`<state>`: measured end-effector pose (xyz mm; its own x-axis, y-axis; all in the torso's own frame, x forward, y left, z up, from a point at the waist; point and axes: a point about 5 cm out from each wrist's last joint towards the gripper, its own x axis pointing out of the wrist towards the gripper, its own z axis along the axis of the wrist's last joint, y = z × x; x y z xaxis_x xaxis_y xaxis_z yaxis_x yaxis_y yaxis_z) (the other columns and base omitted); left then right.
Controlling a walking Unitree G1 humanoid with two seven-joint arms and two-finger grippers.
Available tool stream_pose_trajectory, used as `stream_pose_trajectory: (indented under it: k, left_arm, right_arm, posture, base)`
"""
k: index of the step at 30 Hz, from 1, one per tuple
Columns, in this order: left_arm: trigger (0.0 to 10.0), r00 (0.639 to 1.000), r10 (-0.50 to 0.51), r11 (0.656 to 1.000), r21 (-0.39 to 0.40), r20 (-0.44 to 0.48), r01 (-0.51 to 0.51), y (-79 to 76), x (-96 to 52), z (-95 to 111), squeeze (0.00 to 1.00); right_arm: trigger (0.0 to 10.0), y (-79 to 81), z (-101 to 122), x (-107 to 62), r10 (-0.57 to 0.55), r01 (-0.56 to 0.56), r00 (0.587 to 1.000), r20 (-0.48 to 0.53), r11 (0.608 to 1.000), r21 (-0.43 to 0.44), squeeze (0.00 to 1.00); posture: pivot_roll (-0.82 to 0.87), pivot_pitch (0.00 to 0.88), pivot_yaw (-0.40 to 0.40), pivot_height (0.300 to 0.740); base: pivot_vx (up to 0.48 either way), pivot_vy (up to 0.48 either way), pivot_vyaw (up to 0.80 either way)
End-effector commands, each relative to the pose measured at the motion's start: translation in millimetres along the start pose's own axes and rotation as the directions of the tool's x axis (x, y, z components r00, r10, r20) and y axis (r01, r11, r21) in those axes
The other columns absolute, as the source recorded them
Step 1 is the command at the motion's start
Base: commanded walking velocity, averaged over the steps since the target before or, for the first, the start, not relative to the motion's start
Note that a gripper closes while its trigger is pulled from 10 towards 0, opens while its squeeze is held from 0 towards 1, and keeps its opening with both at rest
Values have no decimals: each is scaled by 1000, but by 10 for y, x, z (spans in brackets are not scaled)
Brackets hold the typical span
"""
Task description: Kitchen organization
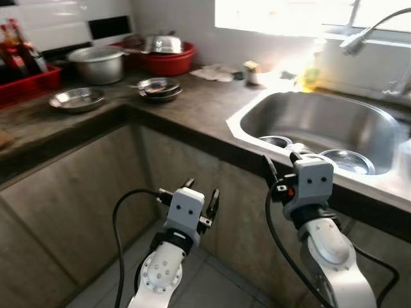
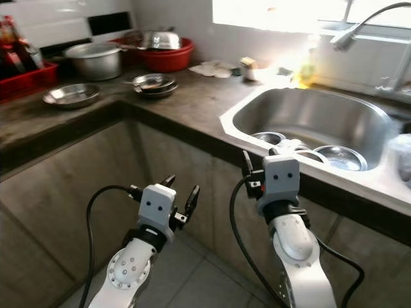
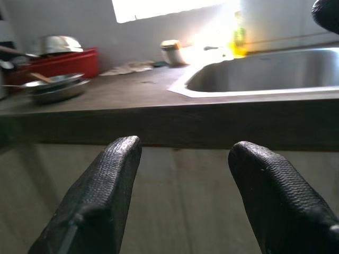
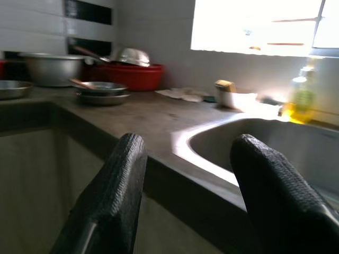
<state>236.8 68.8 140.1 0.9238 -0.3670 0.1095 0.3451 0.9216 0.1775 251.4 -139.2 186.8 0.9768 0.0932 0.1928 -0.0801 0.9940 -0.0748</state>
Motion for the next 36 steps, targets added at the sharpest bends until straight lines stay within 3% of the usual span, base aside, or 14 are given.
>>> stream_pose_trajectory:
  k: [1,29,36]
  left_arm:
    - [10000,1000,6,1000,16,-2,-6,18,-1,-6,0]
    - [10000,1000,11,1000,21,-8,-11,38,-2,-6,0]
    - [10000,1000,12,1000,19,-10,-12,34,-3,-5,0]
  right_arm:
    - [10000,29,-7,9,13,-13,1000,-5,1000,8,0]
    - [10000,60,0,65,10,-10,1000,-2,1000,29,0]
    - [10000,53,5,79,6,-6,1000,-1,999,34,0]
  posture:
    - [165,0,-48,740]
    - [175,1,-45,740]
    - [176,2,-48,740]
  base:
    - [281,0,800]
    - [318,0,800]
    - [324,0,0]
